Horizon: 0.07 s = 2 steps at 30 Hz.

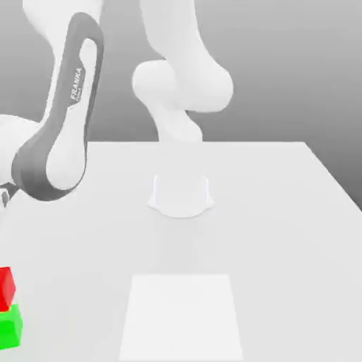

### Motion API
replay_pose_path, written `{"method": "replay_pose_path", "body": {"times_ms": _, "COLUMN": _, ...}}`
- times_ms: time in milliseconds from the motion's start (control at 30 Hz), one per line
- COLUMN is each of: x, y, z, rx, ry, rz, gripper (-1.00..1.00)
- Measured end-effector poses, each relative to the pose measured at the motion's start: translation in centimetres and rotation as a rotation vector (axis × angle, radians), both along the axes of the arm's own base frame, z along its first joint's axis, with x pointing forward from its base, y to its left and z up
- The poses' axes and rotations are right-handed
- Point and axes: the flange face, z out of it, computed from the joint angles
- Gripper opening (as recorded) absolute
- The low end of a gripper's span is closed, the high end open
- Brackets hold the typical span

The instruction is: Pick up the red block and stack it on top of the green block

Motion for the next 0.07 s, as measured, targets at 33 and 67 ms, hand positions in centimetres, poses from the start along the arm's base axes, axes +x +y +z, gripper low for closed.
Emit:
{"method": "replay_pose_path", "body": {"times_ms": 33, "x": 0.00, "y": 0.00, "z": 0.00, "rx": 0.000, "ry": 0.000, "rz": 0.000, "gripper": 1.00}}
{"method": "replay_pose_path", "body": {"times_ms": 67, "x": 0.00, "y": 0.00, "z": 0.00, "rx": 0.000, "ry": 0.000, "rz": 0.000, "gripper": 1.00}}
